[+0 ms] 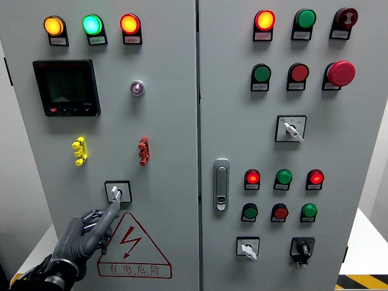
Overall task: Turn on light switch 1
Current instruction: 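Grip the white rotary switch knob with the left hand fingers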
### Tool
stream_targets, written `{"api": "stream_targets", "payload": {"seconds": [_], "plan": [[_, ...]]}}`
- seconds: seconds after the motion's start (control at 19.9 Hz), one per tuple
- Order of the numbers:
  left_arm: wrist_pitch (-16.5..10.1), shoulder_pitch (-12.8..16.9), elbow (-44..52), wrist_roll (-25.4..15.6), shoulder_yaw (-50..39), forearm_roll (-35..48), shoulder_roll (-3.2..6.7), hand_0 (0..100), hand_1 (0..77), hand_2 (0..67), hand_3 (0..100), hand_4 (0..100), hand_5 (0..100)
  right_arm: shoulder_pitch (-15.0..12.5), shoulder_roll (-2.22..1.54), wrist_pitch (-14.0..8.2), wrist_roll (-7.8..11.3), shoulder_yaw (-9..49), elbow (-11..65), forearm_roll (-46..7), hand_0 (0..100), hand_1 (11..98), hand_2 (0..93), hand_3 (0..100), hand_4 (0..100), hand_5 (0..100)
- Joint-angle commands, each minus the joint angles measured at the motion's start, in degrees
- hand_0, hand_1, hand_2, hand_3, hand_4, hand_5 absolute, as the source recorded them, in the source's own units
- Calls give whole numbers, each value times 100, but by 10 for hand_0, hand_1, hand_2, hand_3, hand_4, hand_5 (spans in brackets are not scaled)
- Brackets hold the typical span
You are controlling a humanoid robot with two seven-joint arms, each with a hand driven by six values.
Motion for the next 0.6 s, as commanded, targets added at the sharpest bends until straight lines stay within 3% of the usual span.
{"api": "stream_targets", "payload": {"seconds": [0.0, 0.55], "plan": [[235, -97, 0, 76, 8, 19, 0, 0, 445, 498, 912, 1000, 945, 0, 0, 4, 0, 0, 0, 0, 0, 193, 0, 197, 194, 105], [289, -273, 0, 155, 17, 28, 9, 0, 549, 519, 930, 1000, 959, 0, 0, -5, 0, 0, 0, 0, 0, 196, 0, 197, 194, 105]]}}
